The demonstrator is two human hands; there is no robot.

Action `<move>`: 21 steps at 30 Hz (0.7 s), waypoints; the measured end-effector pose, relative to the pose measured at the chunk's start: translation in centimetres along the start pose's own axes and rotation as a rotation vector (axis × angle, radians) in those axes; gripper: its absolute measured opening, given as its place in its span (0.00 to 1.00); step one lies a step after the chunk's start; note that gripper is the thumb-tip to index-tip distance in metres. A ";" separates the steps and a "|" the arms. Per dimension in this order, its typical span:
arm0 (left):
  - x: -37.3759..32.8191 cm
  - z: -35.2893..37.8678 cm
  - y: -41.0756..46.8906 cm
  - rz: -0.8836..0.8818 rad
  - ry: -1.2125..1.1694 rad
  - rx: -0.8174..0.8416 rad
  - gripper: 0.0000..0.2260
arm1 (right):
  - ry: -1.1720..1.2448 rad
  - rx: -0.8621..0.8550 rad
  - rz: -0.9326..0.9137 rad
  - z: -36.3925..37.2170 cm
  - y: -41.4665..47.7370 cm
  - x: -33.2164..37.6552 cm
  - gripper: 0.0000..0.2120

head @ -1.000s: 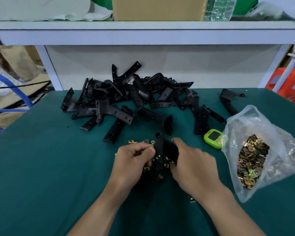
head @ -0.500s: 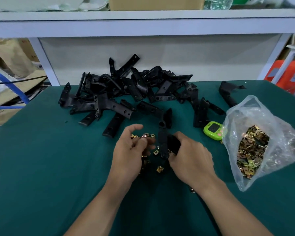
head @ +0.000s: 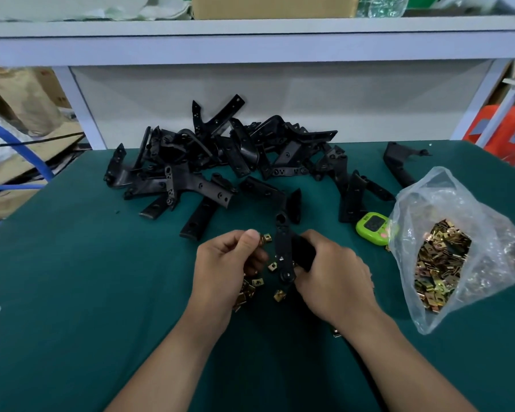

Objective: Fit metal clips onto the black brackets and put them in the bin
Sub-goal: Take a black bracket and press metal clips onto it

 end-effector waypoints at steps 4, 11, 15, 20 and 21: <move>1.0 0.2 0.1 -0.126 -0.192 0.028 0.11 | -0.033 0.035 -0.022 0.2 0.0 0.4 0.14; 1.4 0.7 0.1 -0.159 -0.349 0.071 0.09 | -0.016 0.054 -0.028 0.1 -0.1 0.7 0.12; 1.1 1.1 0.0 -0.134 -0.296 0.123 0.11 | -0.071 0.023 -0.019 -0.4 -0.1 0.6 0.11; 0.8 1.0 -0.1 -0.105 -0.253 0.132 0.09 | -0.070 0.009 -0.022 -0.7 0.0 0.6 0.10; 0.9 1.0 0.0 -0.105 -0.245 0.129 0.09 | -0.066 0.011 -0.030 -0.7 0.0 0.6 0.10</move>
Point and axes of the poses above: each hand's wrist, its own y-axis towards the middle knuckle, its own z-axis out of the palm, x = y × z, the point moved 9 cm from there along y, towards the middle knuckle, and after that the axes turned 3 degrees about x, right-handed, at the moved point
